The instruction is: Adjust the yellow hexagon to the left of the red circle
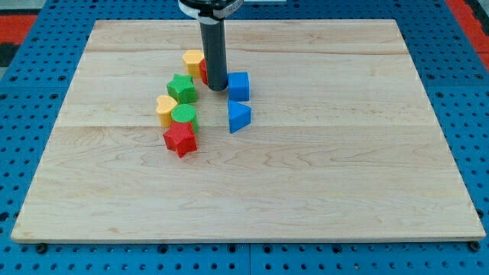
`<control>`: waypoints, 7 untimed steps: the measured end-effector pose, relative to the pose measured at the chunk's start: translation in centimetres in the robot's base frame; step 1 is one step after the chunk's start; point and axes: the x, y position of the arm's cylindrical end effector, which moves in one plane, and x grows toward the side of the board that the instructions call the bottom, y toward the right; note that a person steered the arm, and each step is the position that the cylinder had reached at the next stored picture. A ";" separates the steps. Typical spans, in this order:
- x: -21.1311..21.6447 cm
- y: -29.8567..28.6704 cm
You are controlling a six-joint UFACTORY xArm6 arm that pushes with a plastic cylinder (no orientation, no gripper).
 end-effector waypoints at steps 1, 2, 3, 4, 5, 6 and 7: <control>-2.5 -0.1; -4.2 -0.1; -4.3 1.1; -5.8 4.5; -4.6 5.4; -2.6 1.6; -2.6 -2.1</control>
